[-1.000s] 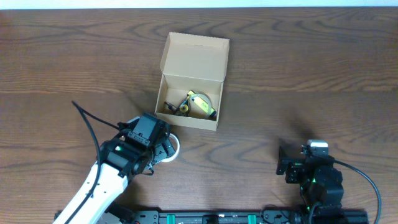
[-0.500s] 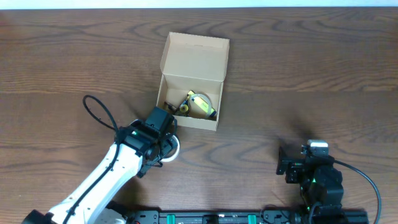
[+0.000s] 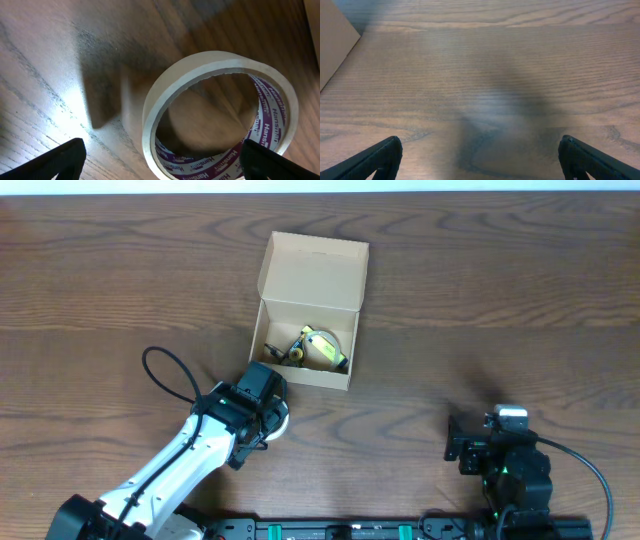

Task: Pack container
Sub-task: 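Grasp the rim of the white masking tape roll with the left gripper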

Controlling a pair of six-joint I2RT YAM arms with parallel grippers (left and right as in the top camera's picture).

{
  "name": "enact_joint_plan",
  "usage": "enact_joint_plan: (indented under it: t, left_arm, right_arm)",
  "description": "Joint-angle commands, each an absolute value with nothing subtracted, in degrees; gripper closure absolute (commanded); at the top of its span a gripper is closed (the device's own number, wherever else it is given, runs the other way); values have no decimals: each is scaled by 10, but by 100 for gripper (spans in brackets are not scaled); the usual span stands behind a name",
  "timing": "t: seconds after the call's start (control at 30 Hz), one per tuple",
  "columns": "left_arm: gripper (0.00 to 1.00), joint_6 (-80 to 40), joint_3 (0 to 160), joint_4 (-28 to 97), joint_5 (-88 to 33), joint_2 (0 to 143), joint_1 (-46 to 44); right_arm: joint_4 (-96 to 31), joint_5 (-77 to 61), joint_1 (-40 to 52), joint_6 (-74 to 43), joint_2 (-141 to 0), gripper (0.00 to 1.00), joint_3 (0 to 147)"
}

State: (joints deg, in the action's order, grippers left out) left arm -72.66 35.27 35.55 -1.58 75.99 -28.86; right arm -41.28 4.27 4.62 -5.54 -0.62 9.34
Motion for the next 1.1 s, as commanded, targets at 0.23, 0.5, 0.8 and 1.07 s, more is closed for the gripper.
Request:
enact_joint_plan:
  t: [0.23, 0.5, 0.8, 1.07]
  left_arm:
    - [12, -751, 350, 354, -25, 789, -285]
    - [50, -752, 350, 352, -34, 802, -285]
    - [89, -752, 350, 342, -41, 779, -285]
    - [95, -752, 350, 391, -45, 712, -285]
  right_arm:
    - [-414, 40, 43, -48, -4, 1, 92]
    - [-414, 40, 43, -48, -4, 1, 92]
    - [-414, 40, 43, -48, -4, 1, 92]
    - [-414, 40, 43, -48, -4, 1, 92]
